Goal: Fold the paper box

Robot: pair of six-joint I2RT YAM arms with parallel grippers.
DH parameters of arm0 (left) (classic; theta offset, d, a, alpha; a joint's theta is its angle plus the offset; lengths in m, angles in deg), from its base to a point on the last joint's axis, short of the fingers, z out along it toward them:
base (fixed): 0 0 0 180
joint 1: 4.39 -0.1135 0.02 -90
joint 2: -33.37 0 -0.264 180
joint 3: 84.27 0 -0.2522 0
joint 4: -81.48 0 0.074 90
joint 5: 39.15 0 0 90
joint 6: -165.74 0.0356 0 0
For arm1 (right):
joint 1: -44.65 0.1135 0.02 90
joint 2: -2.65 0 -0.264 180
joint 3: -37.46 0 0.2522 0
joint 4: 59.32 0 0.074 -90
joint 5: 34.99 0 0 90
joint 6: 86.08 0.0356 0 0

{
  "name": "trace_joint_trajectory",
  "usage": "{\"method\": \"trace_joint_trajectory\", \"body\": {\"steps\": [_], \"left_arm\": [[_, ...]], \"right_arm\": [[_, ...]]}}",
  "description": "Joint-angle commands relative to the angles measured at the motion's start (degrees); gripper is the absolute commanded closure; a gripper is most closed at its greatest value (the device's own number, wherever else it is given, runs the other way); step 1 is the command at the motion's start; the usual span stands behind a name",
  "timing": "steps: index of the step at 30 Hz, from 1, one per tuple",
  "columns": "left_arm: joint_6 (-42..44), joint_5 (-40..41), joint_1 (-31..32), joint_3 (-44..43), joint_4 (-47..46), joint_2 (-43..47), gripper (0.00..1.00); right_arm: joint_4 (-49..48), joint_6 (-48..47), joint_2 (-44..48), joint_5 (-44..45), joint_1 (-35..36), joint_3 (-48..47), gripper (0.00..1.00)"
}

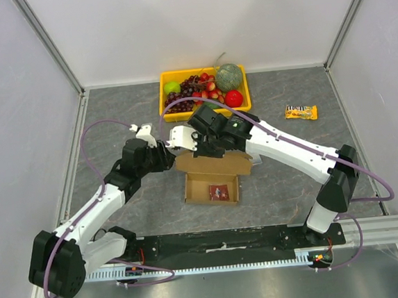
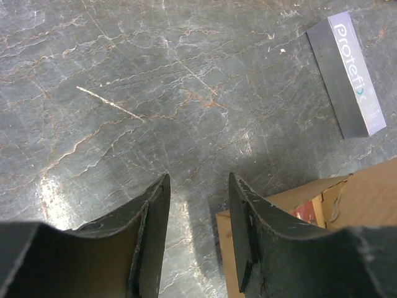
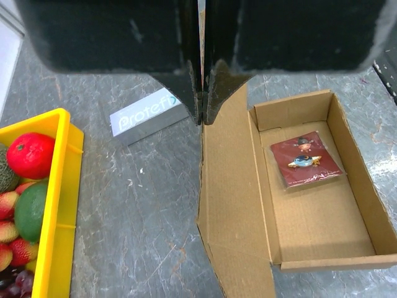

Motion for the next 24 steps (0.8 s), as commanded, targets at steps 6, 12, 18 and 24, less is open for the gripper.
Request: {"method": "trace_joint_trajectory", "body": {"steps": [6, 12, 18, 24], "left_arm": [[-1.21, -6.57, -0.26, 2.73, -8.04, 0.66, 0.52], [-1.12, -10.36, -0.17, 5.72, -8.49, 4.17, 0.53], [-1.65, -12.91, -0.17, 9.23, -11.3, 7.42, 0.53], [-1.83, -15.02, -0.17, 9.41, -13.32, 7.25, 0.53]], "right_arm": [[-4.7, -2.82, 0.05, 0.6, 0.87, -0.82, 1.0], [-5.4, -2.82, -0.92, 2.44, 0.87, -0.56, 1.0], [-5.93, -1.95, -1.44, 2.01, 0.87, -0.38, 1.0], [-6.28, -1.15, -1.71, 1.57, 0.87, -0.38, 1.0]]}}
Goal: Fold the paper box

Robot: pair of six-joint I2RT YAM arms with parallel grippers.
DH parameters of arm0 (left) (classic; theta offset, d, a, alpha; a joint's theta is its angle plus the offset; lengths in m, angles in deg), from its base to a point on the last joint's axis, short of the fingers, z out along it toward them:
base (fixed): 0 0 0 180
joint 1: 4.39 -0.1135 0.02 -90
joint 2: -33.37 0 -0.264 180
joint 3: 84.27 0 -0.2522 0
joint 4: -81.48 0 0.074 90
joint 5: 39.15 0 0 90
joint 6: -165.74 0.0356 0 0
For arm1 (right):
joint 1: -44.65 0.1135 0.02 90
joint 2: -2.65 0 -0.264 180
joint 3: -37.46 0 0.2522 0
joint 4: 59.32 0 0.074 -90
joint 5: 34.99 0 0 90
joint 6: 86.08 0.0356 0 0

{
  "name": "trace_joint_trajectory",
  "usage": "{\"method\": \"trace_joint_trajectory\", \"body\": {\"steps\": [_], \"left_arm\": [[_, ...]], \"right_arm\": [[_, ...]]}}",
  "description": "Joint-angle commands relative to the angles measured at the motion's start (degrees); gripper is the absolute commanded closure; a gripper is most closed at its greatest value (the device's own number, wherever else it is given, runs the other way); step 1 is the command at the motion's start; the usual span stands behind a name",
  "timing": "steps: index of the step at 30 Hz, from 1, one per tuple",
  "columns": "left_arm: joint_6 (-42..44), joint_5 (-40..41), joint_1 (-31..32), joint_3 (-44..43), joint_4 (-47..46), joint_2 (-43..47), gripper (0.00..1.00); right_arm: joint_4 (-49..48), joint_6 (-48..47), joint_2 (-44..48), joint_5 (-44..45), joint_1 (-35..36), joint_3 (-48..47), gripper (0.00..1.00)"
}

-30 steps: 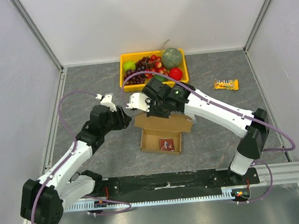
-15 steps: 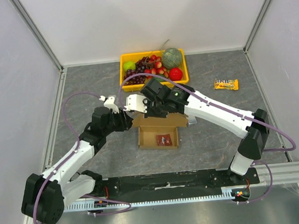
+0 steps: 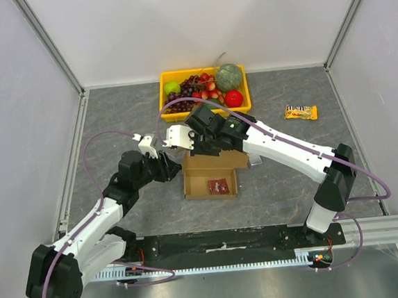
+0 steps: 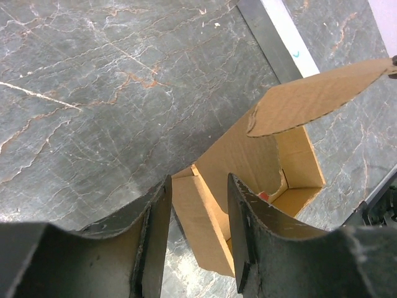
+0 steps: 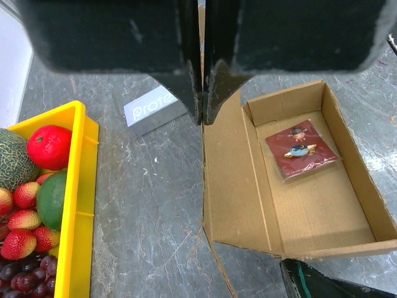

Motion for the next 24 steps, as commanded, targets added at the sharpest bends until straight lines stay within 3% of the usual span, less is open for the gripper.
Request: {"method": "trace_joint_trajectory", "body": {"steps": [1, 13, 24], "left_arm": [[-1.59, -3.41, -0.17, -0.07, -4.82, 0.74, 0.53], [-1.85, -8.86, -0.08, -1.13, -9.04, -1.28, 0.54], [-1.32, -8.51, 0.09, -1.57, -11.15, -3.92, 0.55]], "right_arm": [[-2.28, 0.7, -0.66, -0.07, 0.37, -0.38, 1.0], [-2.28, 1.85, -1.45, -0.95, 0.37, -0.47, 1.0], [-2.37, 2.55, -1.89, -2.36, 0.45, -1.0, 1.0]]}}
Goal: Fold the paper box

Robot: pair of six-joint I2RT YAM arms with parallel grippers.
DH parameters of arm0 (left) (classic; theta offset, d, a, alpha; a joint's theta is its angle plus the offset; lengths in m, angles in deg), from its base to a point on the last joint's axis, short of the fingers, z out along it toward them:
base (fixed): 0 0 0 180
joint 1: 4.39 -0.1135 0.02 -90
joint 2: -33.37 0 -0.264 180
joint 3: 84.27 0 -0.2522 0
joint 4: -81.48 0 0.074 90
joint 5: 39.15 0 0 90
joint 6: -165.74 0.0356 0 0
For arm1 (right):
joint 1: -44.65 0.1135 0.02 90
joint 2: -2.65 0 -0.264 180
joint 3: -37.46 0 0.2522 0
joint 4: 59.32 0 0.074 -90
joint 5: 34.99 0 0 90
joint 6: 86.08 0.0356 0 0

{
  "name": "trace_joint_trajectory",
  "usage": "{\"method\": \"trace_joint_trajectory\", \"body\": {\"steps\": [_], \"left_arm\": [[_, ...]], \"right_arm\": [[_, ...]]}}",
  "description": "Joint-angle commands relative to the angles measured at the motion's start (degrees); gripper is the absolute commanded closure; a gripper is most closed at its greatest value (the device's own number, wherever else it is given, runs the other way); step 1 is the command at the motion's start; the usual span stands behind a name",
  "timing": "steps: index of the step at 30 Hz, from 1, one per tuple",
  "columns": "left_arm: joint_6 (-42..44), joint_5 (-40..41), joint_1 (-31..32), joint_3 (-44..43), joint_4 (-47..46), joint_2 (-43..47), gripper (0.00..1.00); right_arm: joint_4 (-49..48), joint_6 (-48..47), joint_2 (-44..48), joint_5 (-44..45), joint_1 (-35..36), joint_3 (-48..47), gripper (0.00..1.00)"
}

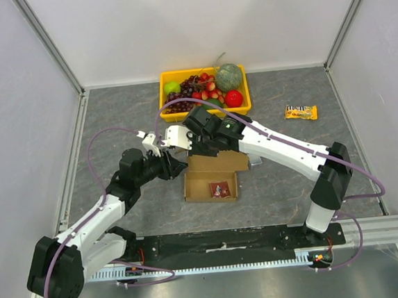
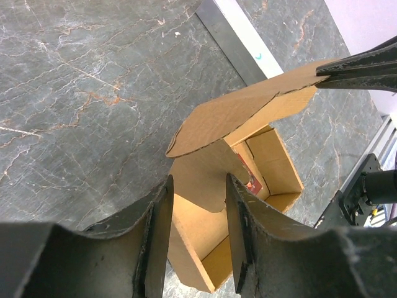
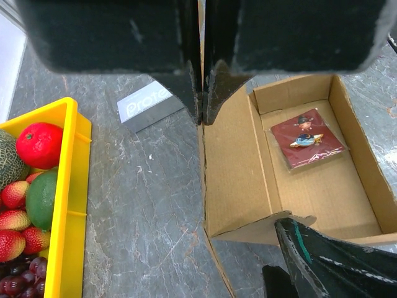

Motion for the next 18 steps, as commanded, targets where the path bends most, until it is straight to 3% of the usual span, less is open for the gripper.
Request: {"method": "trace_joint_trajectory", "body": {"steps": [1, 18], "left_arm": [[-0.84, -1.61, 0.18, -1.68, -4.09, -1.06, 0.55], [-3.74, -1.53, 1.59, -1.68, 0.48, 7.11, 0.55]], "right_arm": [[-1.56, 1.17, -0.12, -2.07, 0.37, -0.91, 1.0], [-1.82, 3.37, -1.17, -0.05, 0.37, -1.35, 1.0]]}}
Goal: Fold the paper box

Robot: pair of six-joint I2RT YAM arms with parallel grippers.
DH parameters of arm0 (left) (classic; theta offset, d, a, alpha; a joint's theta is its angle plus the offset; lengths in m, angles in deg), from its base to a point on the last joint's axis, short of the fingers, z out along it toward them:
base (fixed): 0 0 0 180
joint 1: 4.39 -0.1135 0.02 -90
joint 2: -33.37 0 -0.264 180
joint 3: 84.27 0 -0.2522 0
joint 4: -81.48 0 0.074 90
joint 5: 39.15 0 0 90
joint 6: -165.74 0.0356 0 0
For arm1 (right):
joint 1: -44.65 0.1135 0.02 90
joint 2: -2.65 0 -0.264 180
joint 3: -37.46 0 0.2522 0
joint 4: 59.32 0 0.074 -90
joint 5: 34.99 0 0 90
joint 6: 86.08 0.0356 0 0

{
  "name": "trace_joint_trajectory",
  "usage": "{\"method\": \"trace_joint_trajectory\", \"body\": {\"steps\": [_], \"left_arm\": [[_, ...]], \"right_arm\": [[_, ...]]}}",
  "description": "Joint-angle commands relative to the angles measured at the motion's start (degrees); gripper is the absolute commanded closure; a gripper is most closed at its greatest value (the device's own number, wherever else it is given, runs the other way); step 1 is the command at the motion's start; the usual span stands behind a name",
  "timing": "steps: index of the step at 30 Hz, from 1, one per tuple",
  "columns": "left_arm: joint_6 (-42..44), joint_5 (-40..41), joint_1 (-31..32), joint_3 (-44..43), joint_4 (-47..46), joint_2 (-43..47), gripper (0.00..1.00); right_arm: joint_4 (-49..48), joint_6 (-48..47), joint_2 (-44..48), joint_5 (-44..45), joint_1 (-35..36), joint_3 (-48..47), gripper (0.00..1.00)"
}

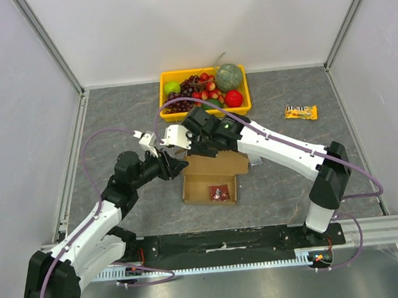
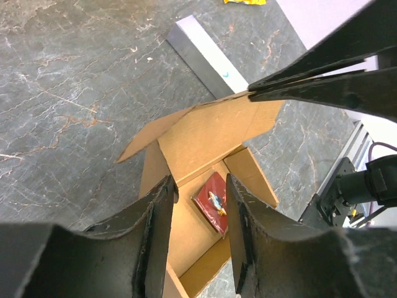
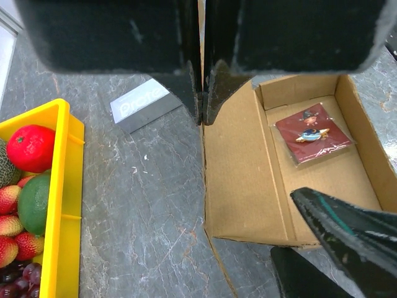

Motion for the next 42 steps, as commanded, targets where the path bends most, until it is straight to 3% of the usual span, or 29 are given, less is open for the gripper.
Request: {"method": "trace_joint_trajectory", "body": {"steps": [1, 20, 29, 37, 42], "left_arm": [[-1.95, -0.19, 0.45, -1.66, 1.22, 2.48, 0.54], [0.69, 10.18, 1.68, -5.08, 6.58, -2.26, 0.55], [0.6, 10.1, 2.3, -6.66, 6.06, -5.6, 0.75], [1.48, 11.67, 3.53, -6.66, 6.67, -6.13, 0.86], [1.92, 13.52, 3.7, -7.1, 7.99, -5.69, 0.94]], "right_arm": [[-1.56, 1.51, -0.89, -0.53, 0.37, -1.33, 1.0], [-1.74, 2.48, -0.98, -1.32, 0.37, -1.77, 1.0], [-1.91, 2.83, -0.98, -1.59, 0.37, -1.94, 1.0], [-2.0, 3.44, -1.07, -1.59, 0.37, -2.47, 1.0], [-2.35, 4.85, -0.37, -0.45, 0.28, -3.09, 0.87]]}}
